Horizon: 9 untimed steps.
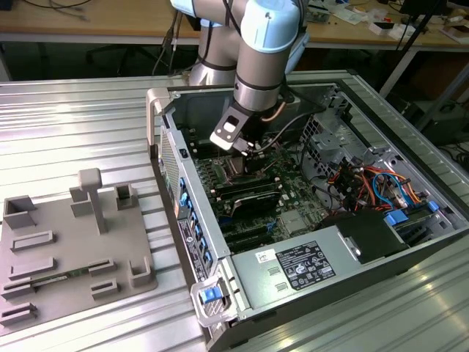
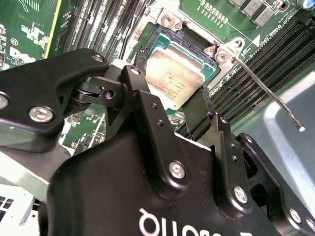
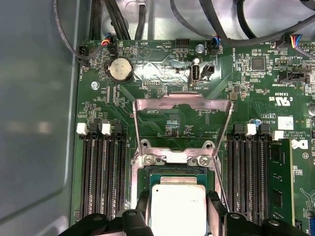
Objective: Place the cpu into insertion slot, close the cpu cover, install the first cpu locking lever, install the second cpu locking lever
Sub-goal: 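Place the cpu into insertion slot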
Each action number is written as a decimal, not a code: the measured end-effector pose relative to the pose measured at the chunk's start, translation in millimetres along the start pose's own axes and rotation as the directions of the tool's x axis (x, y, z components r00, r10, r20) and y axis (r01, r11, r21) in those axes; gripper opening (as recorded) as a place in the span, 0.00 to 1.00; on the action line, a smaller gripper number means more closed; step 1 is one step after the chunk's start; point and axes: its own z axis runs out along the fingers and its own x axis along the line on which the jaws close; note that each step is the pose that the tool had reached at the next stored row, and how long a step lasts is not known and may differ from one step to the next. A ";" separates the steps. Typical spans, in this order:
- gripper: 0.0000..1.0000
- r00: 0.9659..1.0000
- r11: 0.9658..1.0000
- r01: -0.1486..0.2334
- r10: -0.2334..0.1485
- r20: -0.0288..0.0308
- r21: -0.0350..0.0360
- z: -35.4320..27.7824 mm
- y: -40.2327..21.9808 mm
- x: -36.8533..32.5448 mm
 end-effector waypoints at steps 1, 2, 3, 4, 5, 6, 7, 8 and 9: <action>0.55 1.000 1.000 0.000 0.000 0.000 0.000 0.7 0.0 0.1; 0.55 1.000 1.000 0.000 0.000 0.000 0.000 1.3 -0.1 0.1; 0.55 1.000 1.000 0.000 0.000 0.000 0.001 2.4 -0.2 0.0; 0.55 1.000 1.000 0.000 0.000 0.000 0.001 2.9 -0.2 0.1; 0.55 1.000 1.000 0.000 0.000 0.000 0.001 3.2 -0.2 0.0; 0.55 1.000 1.000 0.000 0.000 0.000 0.001 3.6 -0.2 0.1; 0.55 1.000 1.000 0.000 0.000 0.000 0.001 3.9 -0.2 0.1; 0.55 1.000 1.000 0.000 0.000 0.000 0.001 4.1 -0.2 0.1; 0.55 1.000 1.000 0.000 0.000 0.000 0.001 4.3 -0.2 0.1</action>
